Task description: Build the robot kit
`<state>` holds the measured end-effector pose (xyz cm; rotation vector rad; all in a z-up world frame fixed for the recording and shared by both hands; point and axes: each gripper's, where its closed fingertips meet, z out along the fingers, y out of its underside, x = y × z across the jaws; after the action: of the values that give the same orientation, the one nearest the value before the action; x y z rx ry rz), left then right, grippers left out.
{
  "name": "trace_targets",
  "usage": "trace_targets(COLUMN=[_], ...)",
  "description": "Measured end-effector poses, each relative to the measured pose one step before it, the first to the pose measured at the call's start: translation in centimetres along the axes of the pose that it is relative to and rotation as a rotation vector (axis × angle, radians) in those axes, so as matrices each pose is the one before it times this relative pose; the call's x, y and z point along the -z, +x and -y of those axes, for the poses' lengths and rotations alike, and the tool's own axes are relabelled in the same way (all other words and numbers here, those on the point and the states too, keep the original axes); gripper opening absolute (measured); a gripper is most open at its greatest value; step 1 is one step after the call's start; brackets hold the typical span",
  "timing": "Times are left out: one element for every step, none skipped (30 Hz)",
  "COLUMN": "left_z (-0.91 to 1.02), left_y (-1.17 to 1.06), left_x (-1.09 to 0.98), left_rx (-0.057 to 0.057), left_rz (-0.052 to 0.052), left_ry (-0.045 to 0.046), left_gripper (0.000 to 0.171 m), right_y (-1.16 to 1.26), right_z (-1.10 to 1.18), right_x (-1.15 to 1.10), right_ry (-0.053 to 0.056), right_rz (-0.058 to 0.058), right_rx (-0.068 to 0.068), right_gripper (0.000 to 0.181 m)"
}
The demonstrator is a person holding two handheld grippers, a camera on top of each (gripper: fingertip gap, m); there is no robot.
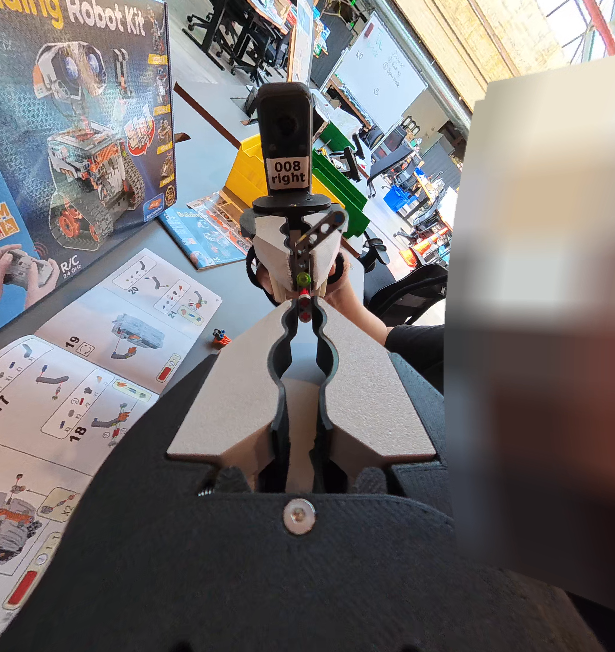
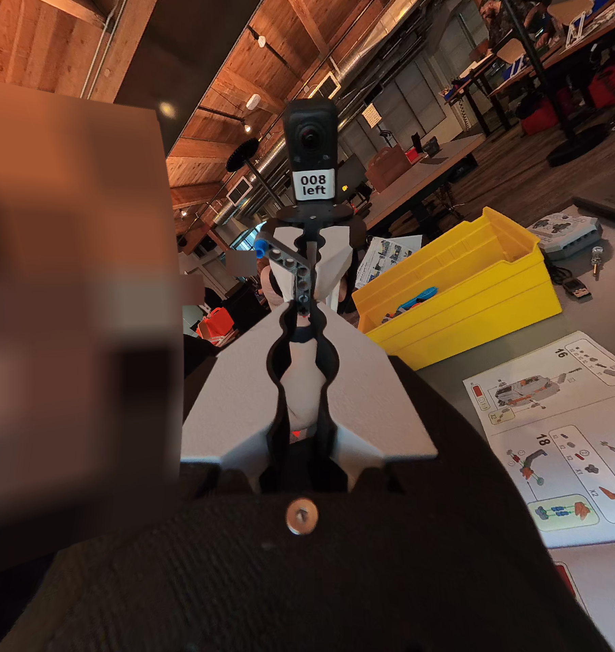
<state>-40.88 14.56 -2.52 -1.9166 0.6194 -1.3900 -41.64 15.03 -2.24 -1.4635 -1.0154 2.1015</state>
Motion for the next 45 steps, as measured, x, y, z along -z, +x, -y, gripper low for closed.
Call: trace_targets(left_z=[-0.118, -0.125, -0.087, -0.028, -0.108, -0.131, -0.018, 0.006, -0.024, -0.071, -0.080, -0.109, -0.041, -0.027, -0.105, -0.191, -0.155, -0.217, -0.323, -0.356, -0.290, -0.305, -0.305, -0.285, -0.173, -0.045, -0.128, -0.222, -0.135, 0.136, 0.281, 0.083, -0.072, 0.001, 0.137, 0.096, 0.020, -0.054, 0.043, 0.071, 0.056, -0.035, -0.014, 0.108, 0.008], left_y=[-0.137, -0.170, -0.074, 0.080, 0.020, -0.143, -0.132, -0.040, 0.012, -0.045, -0.031, 0.042, 0.131, 0.149, 0.099, 0.055, 0.035, 0.070, 0.083, 0.066, 0.046, -0.001, -0.035, 0.009, 0.079, 0.094, 0.093, -0.003, -0.045, -0.038, 0.052, 0.044, -0.106, -0.068, 0.110, 0.126, -0.069, -0.147, -0.065, 0.035, -0.045, -0.066, 0.077, 0.094, 0.018], left_x=[-0.035, -0.026, -0.017, -0.005, 0.001, 0.016, 0.001, -0.005, -0.003, -0.008, 0.012, 0.023, 0.019, 0.021, 0.000, -0.032, -0.052, -0.069, -0.097, -0.100, -0.108, -0.108, -0.100, -0.081, -0.039, -0.016, -0.054, -0.083, -0.056, 0.055, 0.096, 0.040, 0.022, 0.050, 0.080, 0.067, 0.033, -0.018, -0.044, -0.059, -0.079, -0.090, -0.059, 0.005, -0.018], left_rx=[-0.0121, -0.0085, -0.0064, -0.0025, 0.0027, -0.0028, -0.0086, -0.0072, -0.0048, -0.0083, -0.0103, -0.0025, -0.0039, -0.0036, -0.0011, -0.0019, -0.0037, -0.0044, -0.0040, -0.0037, -0.0026, -0.0028, -0.0046, -0.0047, -0.0059, -0.0079, -0.0068, -0.0062, -0.0057, -0.0018, 0.0039, 0.0066, 0.0024, -0.0001, 0.0022, 0.0036, -0.0007, 0.0020, 0.0006, 0.0018, 0.0013, -0.0002, -0.0026, -0.0027, -0.0009], left_rz=[0.0152, 0.0172, 0.0086, -0.0037, -0.0019, 0.0091, 0.0111, 0.0061, 0.0027, 0.0071, 0.0063, -0.0005, -0.0063, -0.0082, -0.0055, -0.0012, -0.0001, -0.0021, -0.0044, -0.0041, -0.0029, 0.0004, 0.0036, 0.0012, -0.0016, -0.0012, 0.0012, 0.0063, 0.0074, 0.0032, -0.0063, -0.0079, 0.0025, 0.0016, -0.0097, -0.0111, 0.0023, 0.0073, 0.0019, -0.0047, 0.0006, 0.0018, -0.0069, -0.0052, 0.0021], left_ry=[-0.00955, -0.00904, -0.00624, -0.00276, -0.00753, -0.00942, -0.00293, -0.00134, -0.00243, -0.00607, -0.00752, -0.00786, -0.00310, -0.00248, -0.00743, -0.01257, -0.01075, -0.01409, -0.02066, -0.02288, -0.01816, -0.01856, -0.01969, -0.01774, -0.01242, -0.00409, -0.00902, -0.01586, -0.00910, 0.00767, 0.01915, 0.00573, -0.00399, -0.00004, 0.01015, 0.00676, 0.00149, -0.00372, 0.00161, 0.00477, 0.00208, -0.00309, -0.00211, 0.00572, -0.00046], left_gripper=[0.005, 0.005, 0.005, 0.005, 0.005, 0.005, 0.005, 0.005, 0.005, 0.005, 0.005, 0.005, 0.005, 0.005, 0.005, 0.005, 0.005, 0.005, 0.005, 0.005, 0.006, 0.006, 0.006, 0.006, 0.006, 0.006, 0.006, 0.006, 0.006, 0.006, 0.006, 0.006, 0.006, 0.006, 0.006, 0.005, 0.005, 0.005, 0.005, 0.005, 0.005, 0.005, 0.006, 0.005, 0.005], right_y=[0.190, 0.158, -0.014, -0.108, 0.078, 0.164, 0.094, -0.019, 0.020, 0.057, 0.002, -0.081, -0.160, -0.146, -0.068, -0.040, -0.038, -0.089, -0.066, -0.059, -0.026, 0.025, 0.031, -0.053, -0.093, -0.121, -0.056, 0.045, 0.047, -0.006, -0.113, 0.039, 0.138, -0.020, -0.173, -0.062, 0.147, 0.135, -0.012, -0.028, 0.104, -0.009, -0.116, -0.047, -0.002], right_z=[-0.144, -0.096, -0.034, -0.025, -0.177, -0.101, 0.020, -0.025, -0.015, -0.043, -0.115, -0.073, 0.012, -0.057, -0.192, -0.195, -0.186, -0.269, -0.388, -0.359, -0.251, -0.272, -0.314, -0.251, -0.117, -0.025, -0.219, -0.204, -0.034, 0.321, 0.254, -0.006, -0.074, 0.135, 0.163, 0.077, -0.024, -0.035, 0.096, 0.096, 0.010, -0.044, 0.111, 0.102, -0.039], right_x=[0.038, 0.012, -0.005, -0.009, -0.028, -0.005, -0.004, 0.002, 0.001, -0.018, -0.034, -0.041, -0.023, -0.029, -0.018, -0.001, 0.004, 0.004, -0.012, -0.020, -0.001, -0.032, -0.059, -0.064, -0.047, -0.008, -0.069, -0.052, -0.006, 0.101, 0.060, -0.030, -0.060, -0.015, -0.008, -0.024, -0.020, -0.013, 0.045, 0.057, 0.047, 0.011, 0.011, 0.009, -0.026], right_ry=[-0.0089, -0.0056, -0.0017, -0.0009, -0.0114, -0.0055, 0.0032, -0.0001, -0.0004, -0.0015, -0.0073, -0.0055, -0.0001, -0.0061, -0.0149, -0.0156, -0.0156, -0.0217, -0.0302, -0.0268, -0.0195, -0.0193, -0.0204, -0.0156, -0.0067, -0.0007, -0.0131, -0.0125, -0.0023, 0.0197, 0.0151, 0.0011, -0.0023, 0.0105, 0.0117, 0.0053, -0.0016, -0.0019, 0.0058, 0.0053, 0.0004, -0.0028, 0.0068, 0.0057, -0.0034], right_rz=[-0.0093, -0.0079, 0.0024, 0.0091, -0.0014, -0.0083, -0.0049, 0.0033, 0.0013, -0.0033, -0.0010, 0.0032, 0.0067, 0.0056, 0.0006, -0.0032, -0.0036, -0.0019, -0.0026, -0.0035, -0.0037, -0.0064, -0.0042, 0.0023, 0.0070, 0.0089, 0.0053, -0.0042, -0.0061, -0.0006, 0.0092, -0.0008, -0.0085, 0.0035, 0.0133, 0.0039, -0.0110, -0.0107, 0.0005, 0.0008, -0.0076, -0.0015, 0.0055, 0.0018, -0.0017], right_rx=[0.0018, 0.0085, 0.0085, 0.0042, 0.0002, 0.0024, 0.0038, -0.0012, -0.0021, 0.0067, 0.0089, 0.0077, 0.0108, 0.0085, 0.0080, 0.0117, 0.0102, 0.0104, 0.0091, 0.0089, 0.0041, 0.0067, 0.0027, -0.0001, -0.0039, -0.0038, -0.0038, 0.0034, 0.0057, 0.0006, -0.0060, -0.0018, 0.0017, -0.0014, -0.0034, -0.0016, 0.0019, 0.0023, -0.0014, -0.0017, -0.0013, 0.0020, -0.0010, -0.0026, 0.0024], right_gripper=[0.006, 0.006, 0.007, 0.007, 0.006, 0.006, 0.007, 0.006, 0.006, 0.006, 0.006, 0.006, 0.006, 0.006, 0.006, 0.006, 0.006, 0.006, 0.006, 0.007, 0.007, 0.007, 0.007, 0.007, 0.007, 0.007, 0.007, 0.007, 0.007, 0.007, 0.007, 0.007, 0.007, 0.006, 0.006, 0.006, 0.006, 0.006, 0.006, 0.006, 0.006, 0.006, 0.006, 0.006, 0.006])
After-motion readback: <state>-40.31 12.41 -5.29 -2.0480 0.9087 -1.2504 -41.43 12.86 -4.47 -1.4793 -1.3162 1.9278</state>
